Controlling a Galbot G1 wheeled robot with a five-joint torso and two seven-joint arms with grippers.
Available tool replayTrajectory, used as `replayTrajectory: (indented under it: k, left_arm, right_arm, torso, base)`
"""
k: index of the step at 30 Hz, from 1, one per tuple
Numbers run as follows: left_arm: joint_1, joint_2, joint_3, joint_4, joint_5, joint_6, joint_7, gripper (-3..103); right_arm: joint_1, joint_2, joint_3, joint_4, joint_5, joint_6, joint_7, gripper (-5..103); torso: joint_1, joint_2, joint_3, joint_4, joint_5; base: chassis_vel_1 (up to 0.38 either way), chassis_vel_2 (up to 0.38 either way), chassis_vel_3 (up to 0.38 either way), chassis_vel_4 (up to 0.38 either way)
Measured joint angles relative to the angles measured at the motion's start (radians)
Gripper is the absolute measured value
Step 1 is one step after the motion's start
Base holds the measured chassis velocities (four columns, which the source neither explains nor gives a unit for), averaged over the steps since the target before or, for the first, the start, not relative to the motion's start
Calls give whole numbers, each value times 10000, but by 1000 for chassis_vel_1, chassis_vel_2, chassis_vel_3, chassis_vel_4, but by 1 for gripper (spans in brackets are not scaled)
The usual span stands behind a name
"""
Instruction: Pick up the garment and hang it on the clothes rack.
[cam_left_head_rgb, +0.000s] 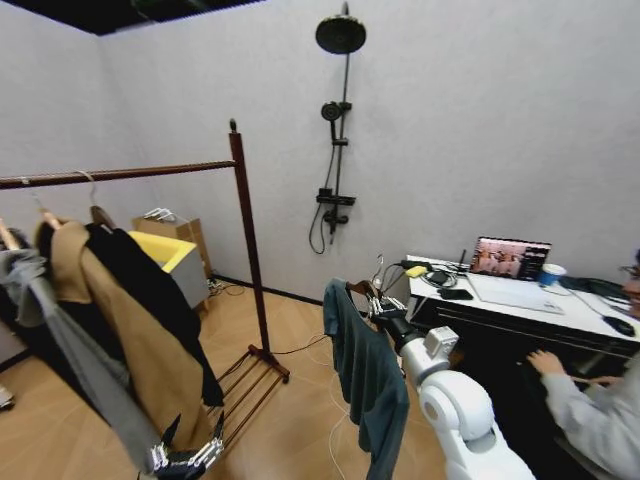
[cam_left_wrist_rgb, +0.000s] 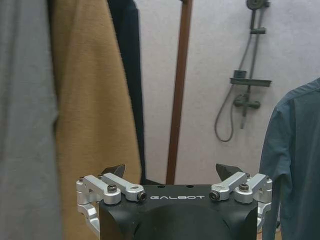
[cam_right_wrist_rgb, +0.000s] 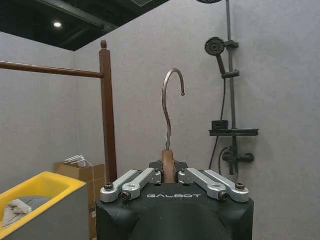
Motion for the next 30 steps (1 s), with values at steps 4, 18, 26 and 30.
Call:
replayTrajectory:
  k: [4,18,26,30]
  left_arm:
    - [0,0,0,0,0,0,0,100]
    - [0,0,0,0,0,0,0,100]
    - [0,-1,0,0,0,0,0,100]
    - [0,0,2,0,0,0,0,100]
  right_arm:
    - [22,41,60,-60,-85,50,-20,10]
    - [-285,39,470,210,-116,56,20,10]
    - [-129,-159,448,151,-159,128,2,10]
    - [137,-248,300,1,-120,128,-51,10]
  torso:
    - [0,0,0,1,0]
    - [0,0,0,1,3]
    - [0,-1,0,4,1]
    - [0,-1,0,-3,1]
  base:
    - [128,123,120,111]
    - [131,123,126,124]
    - [95,84,97,83]
    - [7,13,18,5]
